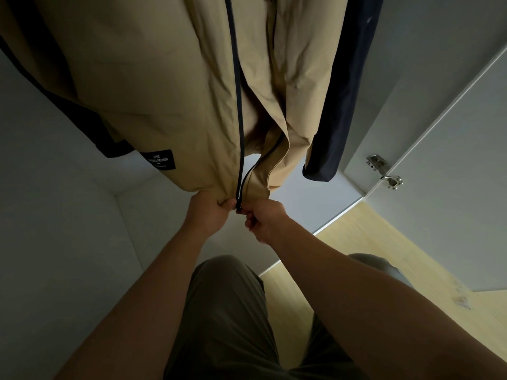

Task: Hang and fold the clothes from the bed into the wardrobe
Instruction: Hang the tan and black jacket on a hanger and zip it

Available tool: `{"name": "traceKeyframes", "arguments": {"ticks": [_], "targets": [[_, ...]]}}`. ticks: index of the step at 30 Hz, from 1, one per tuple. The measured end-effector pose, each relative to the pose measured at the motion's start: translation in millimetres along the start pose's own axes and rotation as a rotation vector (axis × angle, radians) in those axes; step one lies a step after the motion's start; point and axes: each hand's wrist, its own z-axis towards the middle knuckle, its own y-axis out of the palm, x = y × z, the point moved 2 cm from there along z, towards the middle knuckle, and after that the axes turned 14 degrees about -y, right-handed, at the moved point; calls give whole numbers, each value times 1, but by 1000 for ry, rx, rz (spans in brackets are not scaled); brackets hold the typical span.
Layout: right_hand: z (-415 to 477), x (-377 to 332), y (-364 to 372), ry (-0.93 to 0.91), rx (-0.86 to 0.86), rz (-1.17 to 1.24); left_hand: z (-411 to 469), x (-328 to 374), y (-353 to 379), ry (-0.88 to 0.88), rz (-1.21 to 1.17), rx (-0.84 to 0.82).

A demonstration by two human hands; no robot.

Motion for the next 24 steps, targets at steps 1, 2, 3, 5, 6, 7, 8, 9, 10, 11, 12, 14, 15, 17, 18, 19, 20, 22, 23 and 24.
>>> {"name": "traceKeyframes", "arguments": {"ticks": [1, 2, 3, 5, 6, 7, 8, 9, 10, 11, 12, 14, 15, 17, 18, 19, 20, 22, 23, 24], "targets": [[1, 0, 0, -18, -4, -1, 1, -1, 1, -17, -19, -13], [1, 0, -1, -38, -17, -19, 3, -3, 2, -36, -62, -29], [1, -1, -2, -52, -44, -52, 5, -5, 1, -57, -116, -48], [0, -3, -4, -34, -138, -130, 7, -9, -2, -85, -211, -81], [-2, -5, -6, -19, -188, -174, 7, -11, -3, -105, -272, -103], [-4, -6, -7, -18, -217, -220, 7, -12, -4, -136, -355, -137], [-7, -8, -8, -37, -215, -262, 6, -13, -4, -167, -449, -179], [-9, -10, -9, -78, -186, -296, 5, -13, -4, -187, -518, -210], [-11, -10, -10, -134, -138, -320, 5, -12, -3, -196, -558, -229], [-12, -10, -11, -196, -85, -338, 5, -12, -3, -200, -572, -239], [-14, -9, -12, -274, -38, -371, 4, -11, -3, -199, -577, -245], [-18, -7, -11, -498, 17, -534, 4, -8, -3, -185, -563, -245], [-20, -6, -10, -631, 21, -649, 4, -7, -2, -183, -552, -235], [-25, -6, -6, -856, 25, -912, 3, -6, -2, -178, -522, -205], [-26, -6, -4, -942, 34, -1023, 3, -5, -2, -167, -505, -190], [-27, -6, -3, -999, 37, -1108, 4, -5, -2, -155, -486, -174], [-27, -6, -2, -1021, 21, -1185, 4, -6, -3, -148, -459, -156], [-25, -7, 1, -968, -96, -1371, 6, -8, -4, -152, -390, -119], [-24, -9, 2, -915, -181, -1459, 6, -10, -5, -158, -373, -112], [-23, -11, 3, -877, -252, -1523, 6, -11, -5, -161, -368, -116]]}}
